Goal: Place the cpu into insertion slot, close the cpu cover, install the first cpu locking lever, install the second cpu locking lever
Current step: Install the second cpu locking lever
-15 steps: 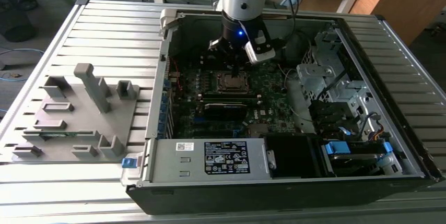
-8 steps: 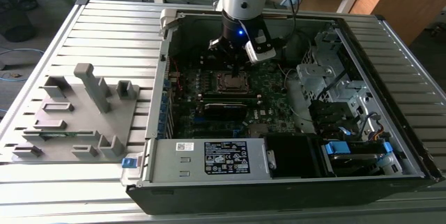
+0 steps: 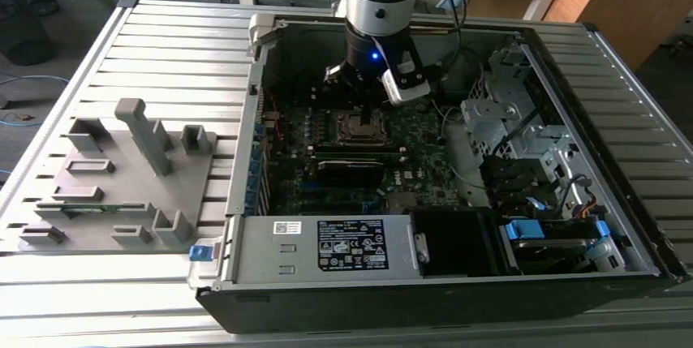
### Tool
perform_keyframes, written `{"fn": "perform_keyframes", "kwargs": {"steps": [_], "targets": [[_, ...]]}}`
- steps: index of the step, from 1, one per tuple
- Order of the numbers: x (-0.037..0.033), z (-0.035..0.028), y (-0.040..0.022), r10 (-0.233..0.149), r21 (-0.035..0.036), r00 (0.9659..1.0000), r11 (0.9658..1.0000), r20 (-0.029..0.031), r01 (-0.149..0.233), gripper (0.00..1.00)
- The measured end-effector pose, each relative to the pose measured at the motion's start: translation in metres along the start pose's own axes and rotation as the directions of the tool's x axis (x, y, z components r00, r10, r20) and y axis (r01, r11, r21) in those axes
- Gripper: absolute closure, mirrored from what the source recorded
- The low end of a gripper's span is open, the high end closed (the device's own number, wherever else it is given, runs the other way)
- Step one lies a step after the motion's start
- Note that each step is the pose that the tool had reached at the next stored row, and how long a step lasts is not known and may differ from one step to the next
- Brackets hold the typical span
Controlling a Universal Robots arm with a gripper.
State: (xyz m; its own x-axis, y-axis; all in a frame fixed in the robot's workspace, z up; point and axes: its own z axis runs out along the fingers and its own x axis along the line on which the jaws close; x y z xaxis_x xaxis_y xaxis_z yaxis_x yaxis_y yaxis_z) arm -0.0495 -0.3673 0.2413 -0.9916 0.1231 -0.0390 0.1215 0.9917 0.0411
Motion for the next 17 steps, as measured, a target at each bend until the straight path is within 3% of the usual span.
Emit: {"fn": "perform_keyframes", "kwargs": {"steps": [5,17], "targets": [[-0.001,-0.0003,-0.0078,0.0,0.0,1.0,1.0,0.0,0.0,0.89],[0.0002,-0.0002,-0.0156,0.0,-0.0001,1.0,1.0,0.0004,0.0,0.89]]}}
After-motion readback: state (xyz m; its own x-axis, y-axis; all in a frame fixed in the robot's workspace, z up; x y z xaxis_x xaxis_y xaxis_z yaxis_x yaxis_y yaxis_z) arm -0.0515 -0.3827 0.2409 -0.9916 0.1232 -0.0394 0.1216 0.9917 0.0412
